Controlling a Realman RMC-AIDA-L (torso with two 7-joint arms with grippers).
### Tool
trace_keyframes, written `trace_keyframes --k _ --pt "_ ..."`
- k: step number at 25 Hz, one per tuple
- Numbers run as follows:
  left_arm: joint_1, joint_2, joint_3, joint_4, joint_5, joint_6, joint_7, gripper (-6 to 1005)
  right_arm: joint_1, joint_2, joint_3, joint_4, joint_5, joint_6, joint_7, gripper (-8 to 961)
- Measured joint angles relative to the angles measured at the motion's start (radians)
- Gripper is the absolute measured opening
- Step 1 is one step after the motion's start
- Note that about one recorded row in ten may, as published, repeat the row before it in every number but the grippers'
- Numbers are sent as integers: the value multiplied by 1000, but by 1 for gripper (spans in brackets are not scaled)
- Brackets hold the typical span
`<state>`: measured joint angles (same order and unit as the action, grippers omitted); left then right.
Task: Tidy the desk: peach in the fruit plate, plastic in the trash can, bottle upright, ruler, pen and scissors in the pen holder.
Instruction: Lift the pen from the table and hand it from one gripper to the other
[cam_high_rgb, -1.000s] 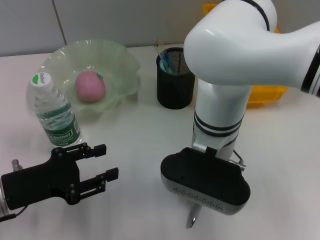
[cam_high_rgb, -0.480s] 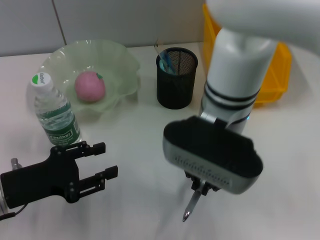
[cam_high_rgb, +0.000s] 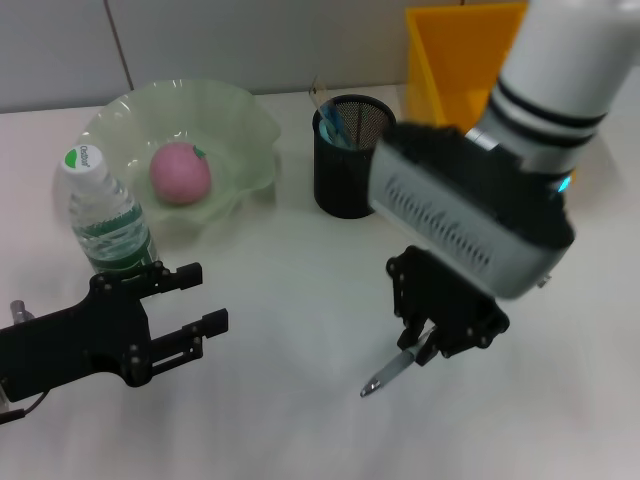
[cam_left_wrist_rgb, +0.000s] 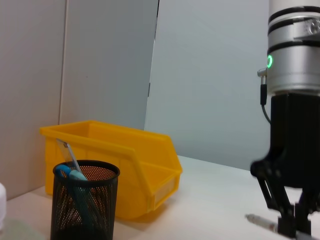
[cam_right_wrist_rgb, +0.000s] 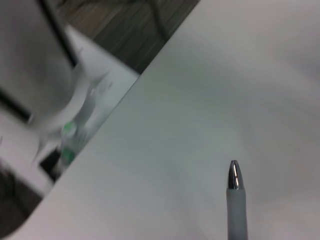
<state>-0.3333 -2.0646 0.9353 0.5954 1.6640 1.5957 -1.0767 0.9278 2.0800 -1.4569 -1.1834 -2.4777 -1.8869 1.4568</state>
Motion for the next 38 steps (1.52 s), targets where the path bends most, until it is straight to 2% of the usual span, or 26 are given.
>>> trace_keyframes --k 2,3,4,8,9,13,21,30,38 --pt "0 0 0 0 -1 0 1 574 -12 -1 77 -10 0 -26 6 124" --pt "0 0 0 0 -1 0 1 574 -24 -2 152 -19 -1 -51 18 123" --pt "0 0 0 0 -1 0 1 573 -24 -2 152 -19 -1 -51 18 123" --pt "1 0 -18 1 -9 11 8 571 -72 -6 295 -31 -1 -75 73 123" --pt "1 0 -18 1 -9 11 8 571 -72 -6 295 -31 -1 -75 73 123" --pt "3 1 -49 0 -11 38 17 569 -128 -3 426 -28 30 -80 114 123" --pt "11 -3 -50 -16 -12 55 85 565 -217 -4 478 -5 151 -61 197 123" --pt "14 -5 -61 -79 -16 60 187 561 -277 -2 498 127 249 30 293 123" --pt "17 -5 -64 -151 -37 62 340 557 -306 -2 594 258 337 98 311 123"
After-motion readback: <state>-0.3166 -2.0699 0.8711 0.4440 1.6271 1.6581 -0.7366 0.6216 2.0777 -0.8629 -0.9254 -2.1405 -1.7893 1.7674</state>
